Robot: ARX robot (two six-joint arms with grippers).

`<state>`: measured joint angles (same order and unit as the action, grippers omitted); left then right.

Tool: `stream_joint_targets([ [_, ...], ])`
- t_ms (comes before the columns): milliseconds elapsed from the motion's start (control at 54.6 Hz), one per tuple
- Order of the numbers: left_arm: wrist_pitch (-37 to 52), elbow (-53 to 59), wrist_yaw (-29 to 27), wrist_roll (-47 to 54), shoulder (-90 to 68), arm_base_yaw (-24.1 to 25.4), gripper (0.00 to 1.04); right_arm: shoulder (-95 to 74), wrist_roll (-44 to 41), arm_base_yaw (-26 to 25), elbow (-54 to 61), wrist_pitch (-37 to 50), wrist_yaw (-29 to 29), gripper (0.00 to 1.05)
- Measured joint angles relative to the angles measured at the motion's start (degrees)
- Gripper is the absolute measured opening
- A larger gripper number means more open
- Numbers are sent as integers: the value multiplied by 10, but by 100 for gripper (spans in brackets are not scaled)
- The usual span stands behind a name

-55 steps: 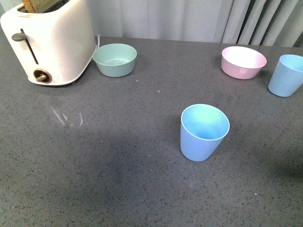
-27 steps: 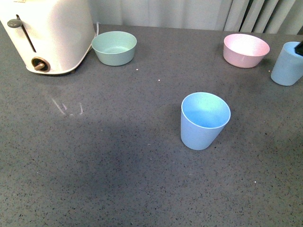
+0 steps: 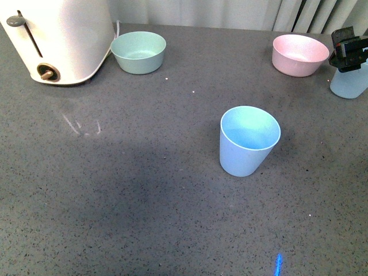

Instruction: Stack blue cups with both arms

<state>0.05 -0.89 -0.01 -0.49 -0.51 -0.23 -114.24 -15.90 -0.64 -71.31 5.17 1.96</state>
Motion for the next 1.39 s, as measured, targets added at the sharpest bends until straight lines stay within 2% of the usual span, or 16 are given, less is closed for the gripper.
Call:
stream_joint_targets([
  [568, 0, 0, 0, 0, 0, 0, 96, -76, 0, 3, -76, -27, 13, 95],
  [825, 0, 0, 0, 0, 0, 0, 96, -85, 0, 3, -83, -28, 19, 57],
  [1100, 0, 0, 0, 0, 0, 0, 96, -68, -3, -9, -55, -35, -2, 1],
  [1283, 0, 0, 0, 0, 0, 0, 96, -9, -21, -18, -21, -77, -45, 2],
  [1393, 0, 0, 0, 0, 0, 0, 96, 44, -35, -16, 4, -96, -90, 2],
])
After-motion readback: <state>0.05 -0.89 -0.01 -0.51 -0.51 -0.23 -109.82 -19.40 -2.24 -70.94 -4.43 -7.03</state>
